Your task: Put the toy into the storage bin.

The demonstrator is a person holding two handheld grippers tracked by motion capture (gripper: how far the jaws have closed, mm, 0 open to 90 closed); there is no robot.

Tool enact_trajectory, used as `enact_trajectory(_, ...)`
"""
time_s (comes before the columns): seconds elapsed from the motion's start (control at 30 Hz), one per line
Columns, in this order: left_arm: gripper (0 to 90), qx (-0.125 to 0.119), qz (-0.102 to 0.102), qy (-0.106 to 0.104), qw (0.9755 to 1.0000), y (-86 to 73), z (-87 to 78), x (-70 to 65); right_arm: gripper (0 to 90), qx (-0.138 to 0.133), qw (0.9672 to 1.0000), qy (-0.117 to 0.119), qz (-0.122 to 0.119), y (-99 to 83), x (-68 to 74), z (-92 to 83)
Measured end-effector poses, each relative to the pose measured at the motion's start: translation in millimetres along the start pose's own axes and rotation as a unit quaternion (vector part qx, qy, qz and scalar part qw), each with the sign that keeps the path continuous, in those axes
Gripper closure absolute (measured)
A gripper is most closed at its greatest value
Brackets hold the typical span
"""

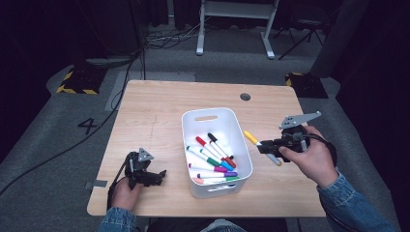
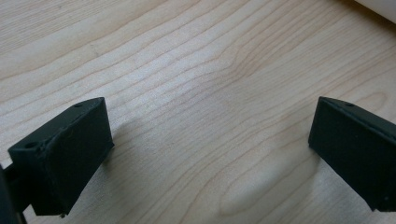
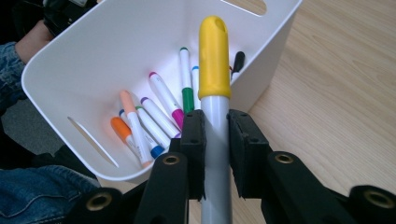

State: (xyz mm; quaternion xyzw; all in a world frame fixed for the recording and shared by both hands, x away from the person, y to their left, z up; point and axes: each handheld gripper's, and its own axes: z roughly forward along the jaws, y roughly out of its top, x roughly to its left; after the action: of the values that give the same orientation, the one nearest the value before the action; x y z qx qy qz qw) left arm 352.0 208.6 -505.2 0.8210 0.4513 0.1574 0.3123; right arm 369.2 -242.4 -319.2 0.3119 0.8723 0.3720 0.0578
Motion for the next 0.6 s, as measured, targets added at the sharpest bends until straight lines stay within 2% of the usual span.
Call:
enact_trajectory(0.3, 0.0, 0.000, 0.000, 0.000, 1.0000, 0.1, 0.0, 0.1, 77.3, -0.005, 0.9996, 0.027, -0.009, 14.2, 14.4, 20.1)
enact_trajectory(0.6, 0.0, 0.000, 0.000, 0.000, 1.0000, 0.1, 0.0, 0.1, 77.3, -0.011, 0.9988, 0.044, -0.017, 29.0, 26.7, 32.4)
